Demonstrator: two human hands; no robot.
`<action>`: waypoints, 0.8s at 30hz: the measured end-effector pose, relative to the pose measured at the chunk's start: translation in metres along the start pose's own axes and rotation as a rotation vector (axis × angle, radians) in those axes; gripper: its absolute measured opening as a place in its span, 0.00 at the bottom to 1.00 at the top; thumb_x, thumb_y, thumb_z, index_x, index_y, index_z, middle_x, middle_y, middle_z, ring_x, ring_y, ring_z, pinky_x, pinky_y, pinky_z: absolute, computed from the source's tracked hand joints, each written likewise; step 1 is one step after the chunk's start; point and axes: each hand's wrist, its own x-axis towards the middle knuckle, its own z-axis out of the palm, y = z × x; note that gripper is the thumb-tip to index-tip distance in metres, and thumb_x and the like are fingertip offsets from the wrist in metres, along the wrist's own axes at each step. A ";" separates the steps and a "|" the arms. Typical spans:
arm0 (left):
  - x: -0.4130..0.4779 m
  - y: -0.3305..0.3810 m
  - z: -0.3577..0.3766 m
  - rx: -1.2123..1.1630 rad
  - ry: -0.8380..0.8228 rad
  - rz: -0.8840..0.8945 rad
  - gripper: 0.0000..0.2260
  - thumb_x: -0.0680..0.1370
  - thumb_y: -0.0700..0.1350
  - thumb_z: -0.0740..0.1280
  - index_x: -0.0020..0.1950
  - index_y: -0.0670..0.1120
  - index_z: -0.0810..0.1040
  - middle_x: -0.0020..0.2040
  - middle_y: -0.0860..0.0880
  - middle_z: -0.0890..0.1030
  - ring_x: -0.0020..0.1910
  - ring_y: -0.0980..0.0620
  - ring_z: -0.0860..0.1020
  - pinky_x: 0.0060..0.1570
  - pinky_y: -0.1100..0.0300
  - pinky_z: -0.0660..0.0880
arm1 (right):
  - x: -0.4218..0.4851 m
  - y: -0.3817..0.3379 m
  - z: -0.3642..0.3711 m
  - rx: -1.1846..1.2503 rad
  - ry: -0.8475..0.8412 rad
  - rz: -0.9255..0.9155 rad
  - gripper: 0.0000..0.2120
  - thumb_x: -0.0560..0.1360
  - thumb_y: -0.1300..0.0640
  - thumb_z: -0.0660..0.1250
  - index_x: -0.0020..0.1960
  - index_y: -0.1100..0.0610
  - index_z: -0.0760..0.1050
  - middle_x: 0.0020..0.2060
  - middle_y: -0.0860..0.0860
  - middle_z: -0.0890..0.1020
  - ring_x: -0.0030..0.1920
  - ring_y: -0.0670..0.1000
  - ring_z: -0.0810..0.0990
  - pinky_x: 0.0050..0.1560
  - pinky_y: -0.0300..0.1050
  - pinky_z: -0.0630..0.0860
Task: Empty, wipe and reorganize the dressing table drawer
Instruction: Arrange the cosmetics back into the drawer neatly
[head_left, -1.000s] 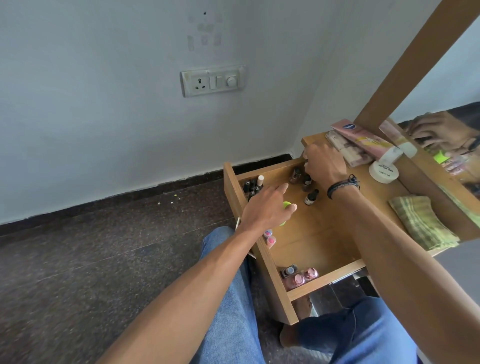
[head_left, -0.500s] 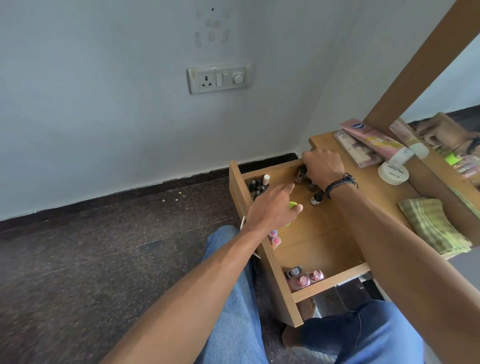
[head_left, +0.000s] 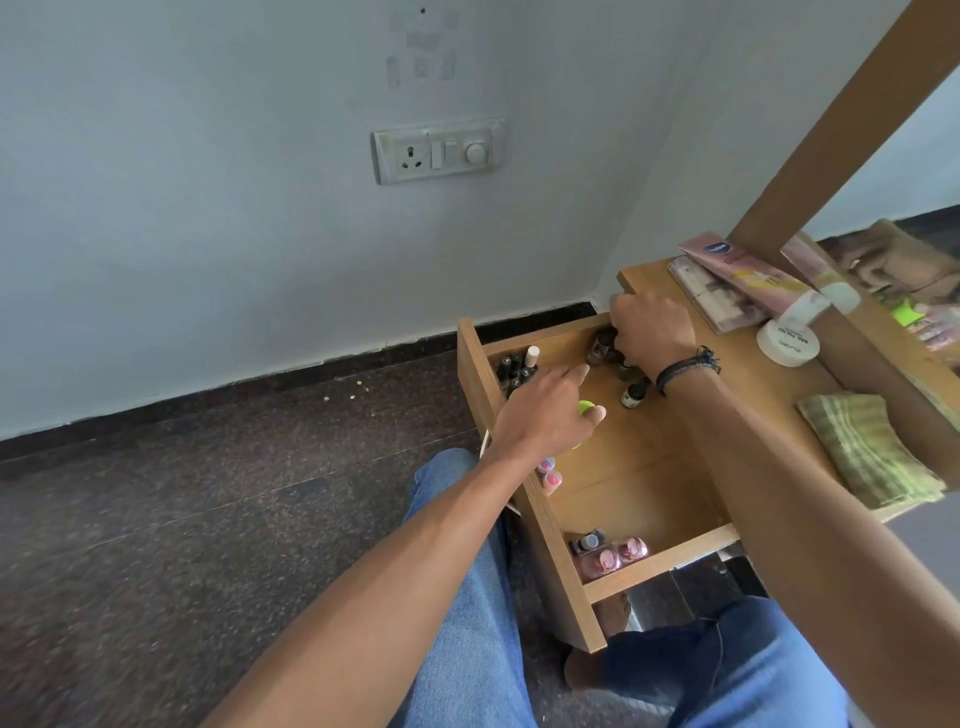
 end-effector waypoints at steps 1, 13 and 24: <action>0.000 0.000 0.000 0.001 -0.004 -0.002 0.28 0.81 0.57 0.65 0.77 0.45 0.67 0.72 0.46 0.74 0.73 0.47 0.70 0.62 0.49 0.74 | -0.006 0.003 -0.001 0.057 0.024 0.053 0.08 0.78 0.66 0.63 0.56 0.60 0.77 0.49 0.59 0.81 0.49 0.63 0.82 0.40 0.51 0.75; 0.001 0.000 0.001 -0.018 -0.008 -0.012 0.27 0.80 0.59 0.66 0.75 0.47 0.70 0.71 0.48 0.75 0.70 0.47 0.74 0.60 0.50 0.75 | -0.046 0.000 0.024 0.154 0.035 0.125 0.06 0.79 0.67 0.61 0.52 0.64 0.77 0.49 0.62 0.82 0.50 0.65 0.82 0.42 0.54 0.75; 0.004 -0.001 0.003 -0.008 -0.025 -0.010 0.28 0.80 0.58 0.65 0.77 0.47 0.67 0.73 0.48 0.73 0.71 0.47 0.72 0.61 0.49 0.74 | -0.026 -0.014 0.036 0.141 0.038 0.164 0.09 0.81 0.66 0.60 0.56 0.64 0.78 0.53 0.62 0.79 0.51 0.65 0.82 0.46 0.55 0.78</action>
